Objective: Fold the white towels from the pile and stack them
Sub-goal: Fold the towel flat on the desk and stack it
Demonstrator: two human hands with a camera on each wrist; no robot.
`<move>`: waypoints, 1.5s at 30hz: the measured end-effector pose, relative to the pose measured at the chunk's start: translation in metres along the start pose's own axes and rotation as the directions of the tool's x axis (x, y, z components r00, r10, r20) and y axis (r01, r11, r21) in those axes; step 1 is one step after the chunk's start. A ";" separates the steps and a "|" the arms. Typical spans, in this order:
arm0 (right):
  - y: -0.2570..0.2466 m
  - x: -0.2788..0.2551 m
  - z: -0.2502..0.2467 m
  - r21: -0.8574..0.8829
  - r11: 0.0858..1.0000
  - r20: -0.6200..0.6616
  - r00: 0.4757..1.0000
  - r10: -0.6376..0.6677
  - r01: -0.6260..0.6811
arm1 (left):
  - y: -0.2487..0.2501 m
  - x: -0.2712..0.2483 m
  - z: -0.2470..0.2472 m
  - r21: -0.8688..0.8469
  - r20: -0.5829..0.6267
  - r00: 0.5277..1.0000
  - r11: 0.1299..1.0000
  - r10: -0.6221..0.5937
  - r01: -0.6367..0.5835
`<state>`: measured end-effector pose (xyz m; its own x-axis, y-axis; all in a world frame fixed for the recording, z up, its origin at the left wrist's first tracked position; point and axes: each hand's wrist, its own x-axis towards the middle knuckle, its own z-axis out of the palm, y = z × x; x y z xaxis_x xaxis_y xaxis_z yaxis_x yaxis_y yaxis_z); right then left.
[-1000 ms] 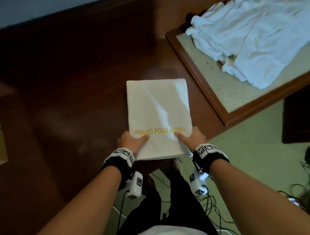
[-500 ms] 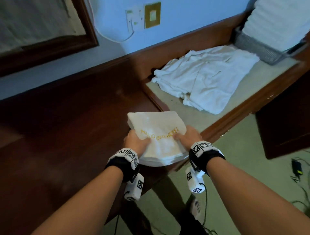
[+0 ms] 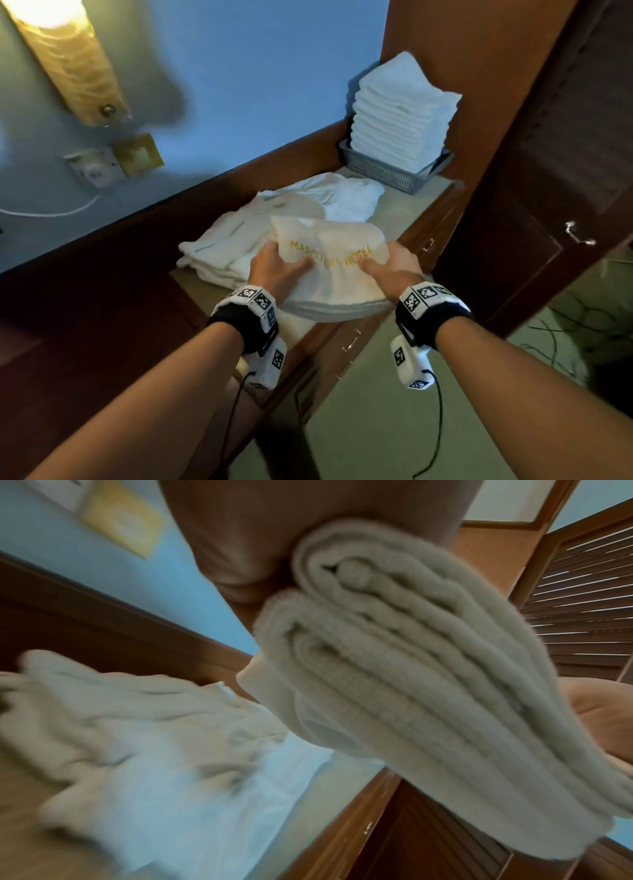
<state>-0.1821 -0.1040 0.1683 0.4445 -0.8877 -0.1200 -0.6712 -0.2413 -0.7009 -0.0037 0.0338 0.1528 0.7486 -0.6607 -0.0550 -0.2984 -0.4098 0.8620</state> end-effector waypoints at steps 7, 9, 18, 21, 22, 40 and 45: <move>0.033 0.076 -0.113 -0.045 0.998 -0.143 0.989 -0.040 0.034 | 0.110 0.063 0.091 0.022 0.013 0.992 0.992 0.124 -0.124; 0.037 0.098 -0.138 -0.071 0.997 -0.176 0.983 -0.047 0.035 | 0.134 0.080 0.111 -0.024 0.009 0.988 0.988 0.154 -0.153; 0.056 0.225 -0.234 -0.148 0.989 -0.302 0.952 -0.056 0.011 | 0.243 0.181 0.205 -0.115 0.033 0.965 0.960 0.259 -0.254; 0.058 0.282 -0.255 -0.201 0.980 -0.322 0.944 -0.076 0.010 | 0.272 0.229 0.236 -0.156 0.020 0.958 0.947 0.288 -0.281; 0.058 0.301 -0.262 -0.219 0.976 -0.320 0.944 -0.083 0.012 | 0.282 0.243 0.245 -0.170 0.020 0.954 0.942 0.298 -0.291; 0.023 0.642 -0.380 -0.348 0.877 -0.366 0.813 -0.452 0.330 | 0.422 0.466 0.359 -0.154 -0.081 0.896 0.883 0.436 -0.443; 0.002 0.738 -0.383 -0.302 0.837 -0.345 0.766 -0.543 0.457 | 0.444 0.516 0.381 -0.084 -0.151 0.906 0.909 0.394 -0.409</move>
<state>-0.0826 -0.9093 0.3481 0.5002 -0.6841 0.5309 -0.5374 -0.7260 -0.4291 0.0243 -0.7288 0.3150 0.6504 -0.6655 0.3662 -0.5279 -0.0495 0.8478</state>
